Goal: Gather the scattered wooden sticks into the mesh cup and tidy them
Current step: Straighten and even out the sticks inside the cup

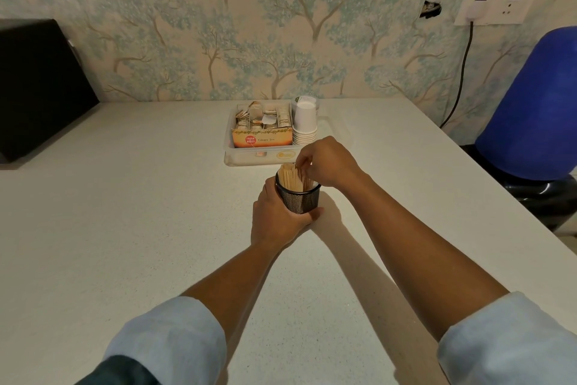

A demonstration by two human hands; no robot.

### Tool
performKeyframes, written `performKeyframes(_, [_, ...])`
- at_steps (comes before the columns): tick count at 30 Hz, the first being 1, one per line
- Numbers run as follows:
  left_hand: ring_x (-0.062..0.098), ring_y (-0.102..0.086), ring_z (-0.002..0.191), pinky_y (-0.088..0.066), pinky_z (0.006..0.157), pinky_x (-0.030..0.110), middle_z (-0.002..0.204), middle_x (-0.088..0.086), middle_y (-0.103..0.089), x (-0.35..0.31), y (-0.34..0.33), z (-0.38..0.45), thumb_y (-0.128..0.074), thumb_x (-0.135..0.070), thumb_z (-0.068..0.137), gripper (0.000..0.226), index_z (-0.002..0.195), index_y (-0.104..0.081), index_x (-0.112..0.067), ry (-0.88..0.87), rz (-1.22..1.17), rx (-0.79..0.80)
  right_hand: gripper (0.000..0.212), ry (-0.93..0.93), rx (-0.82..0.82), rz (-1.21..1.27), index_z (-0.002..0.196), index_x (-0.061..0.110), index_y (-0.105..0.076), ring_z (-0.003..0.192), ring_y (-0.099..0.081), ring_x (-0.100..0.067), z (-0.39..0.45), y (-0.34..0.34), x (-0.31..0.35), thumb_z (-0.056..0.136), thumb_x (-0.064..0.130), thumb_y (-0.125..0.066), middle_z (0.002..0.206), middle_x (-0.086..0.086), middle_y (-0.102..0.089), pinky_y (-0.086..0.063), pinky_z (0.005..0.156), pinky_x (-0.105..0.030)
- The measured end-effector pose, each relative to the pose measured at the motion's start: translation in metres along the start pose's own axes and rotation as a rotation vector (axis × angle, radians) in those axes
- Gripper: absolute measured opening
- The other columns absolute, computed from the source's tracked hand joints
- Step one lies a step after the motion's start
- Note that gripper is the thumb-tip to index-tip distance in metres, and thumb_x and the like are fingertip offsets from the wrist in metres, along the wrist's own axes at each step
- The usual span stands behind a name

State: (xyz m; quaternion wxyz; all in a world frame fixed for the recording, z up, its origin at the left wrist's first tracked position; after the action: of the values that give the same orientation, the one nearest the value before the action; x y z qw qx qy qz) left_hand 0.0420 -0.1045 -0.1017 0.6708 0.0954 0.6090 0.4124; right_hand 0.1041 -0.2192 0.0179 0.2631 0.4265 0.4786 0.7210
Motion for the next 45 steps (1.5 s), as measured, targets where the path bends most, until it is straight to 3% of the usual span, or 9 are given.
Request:
performKeyframes(5, [0.018, -0.056, 0.123, -0.054, 0.100, 0.039, 0.139, -0.007, -0.053, 0.001, 0.000, 0.000, -0.068, -0.088, 0.043, 0.121, 0.143, -0.027, -0.032, 0.006, -0.026, 0.011, 0.023, -0.016, -0.005, 0.171, 0.099, 0.019, -0.076, 0.092, -0.067, -0.015, 0.001, -0.003, 0.001, 0.080, 0.006, -0.072, 0.098, 0.001, -0.073, -0.058, 0.082, -0.035])
performKeyframes(11, [0.016, -0.058, 0.119, -0.056, 0.097, 0.039, 0.135, -0.008, -0.056, -0.001, 0.001, -0.001, -0.071, -0.087, 0.042, 0.120, 0.142, -0.031, -0.032, 0.005, -0.050, -0.001, 0.022, -0.025, -0.049, 0.139, 0.096, 0.025, -0.076, 0.086, -0.064, -0.013, 0.000, -0.013, 0.006, 0.080, 0.011, -0.072, 0.098, 0.004, -0.073, -0.056, 0.068, -0.029])
performKeyframes(16, [0.017, -0.058, 0.120, -0.055, 0.099, 0.038, 0.136, -0.008, -0.055, 0.000, 0.000, -0.001, -0.067, -0.089, 0.043, 0.121, 0.143, -0.030, -0.032, 0.002, -0.028, -0.004, 0.023, 0.006, -0.068, 0.039, 0.101, 0.025, -0.076, 0.092, -0.065, -0.020, 0.000, -0.016, 0.005, 0.083, 0.013, -0.068, 0.104, 0.002, -0.072, -0.056, 0.070, -0.033])
performKeyframes(22, [0.015, -0.060, 0.116, -0.056, 0.096, 0.035, 0.131, -0.011, -0.058, 0.000, 0.000, -0.001, -0.070, -0.089, 0.040, 0.119, 0.138, -0.031, -0.036, 0.013, -0.062, -0.008, 0.021, 0.002, -0.043, 0.177, 0.097, 0.024, -0.075, 0.086, -0.064, -0.011, 0.003, -0.011, 0.006, 0.077, 0.016, -0.075, 0.095, 0.007, -0.072, -0.051, 0.066, -0.024])
performKeyframes(32, [0.015, -0.062, 0.113, -0.058, 0.093, 0.038, 0.128, -0.011, -0.059, -0.001, 0.001, -0.002, -0.071, -0.089, 0.039, 0.117, 0.136, -0.033, -0.035, 0.010, -0.069, -0.019, 0.018, 0.053, -0.031, 0.154, 0.093, 0.023, -0.073, 0.081, -0.064, -0.012, 0.003, -0.015, 0.012, 0.076, 0.016, -0.074, 0.089, 0.007, -0.069, -0.058, 0.070, -0.033])
performKeyframes(38, [0.016, -0.062, 0.110, -0.057, 0.092, 0.034, 0.122, -0.011, -0.060, -0.001, 0.001, -0.003, -0.060, -0.098, 0.034, 0.117, 0.130, -0.036, -0.035, 0.029, -0.094, -0.014, 0.027, 0.169, 0.030, 0.098, 0.109, 0.026, -0.073, 0.093, -0.055, -0.015, 0.001, -0.018, 0.018, 0.082, 0.022, -0.074, 0.105, -0.002, -0.058, -0.049, 0.077, -0.030])
performKeyframes(45, [0.015, -0.062, 0.112, -0.059, 0.092, 0.039, 0.125, -0.010, -0.061, -0.005, 0.003, -0.002, -0.076, -0.084, 0.040, 0.115, 0.135, -0.038, -0.031, 0.009, -0.086, -0.017, 0.022, 0.145, 0.015, 0.089, 0.103, 0.024, -0.075, 0.096, -0.058, -0.018, -0.001, -0.014, 0.011, 0.082, 0.020, -0.068, 0.108, -0.002, -0.063, -0.052, 0.076, -0.031])
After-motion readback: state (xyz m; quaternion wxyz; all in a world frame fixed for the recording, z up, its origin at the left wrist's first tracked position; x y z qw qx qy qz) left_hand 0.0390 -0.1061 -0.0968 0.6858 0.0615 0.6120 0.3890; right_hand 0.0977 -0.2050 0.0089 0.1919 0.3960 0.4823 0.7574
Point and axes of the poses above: each hand's wrist, its own z-axis towards the middle knuckle, its own y-axis out of the back of the hand, x = y × z, the point moved 2 cm from there along z, towards the middle knuckle
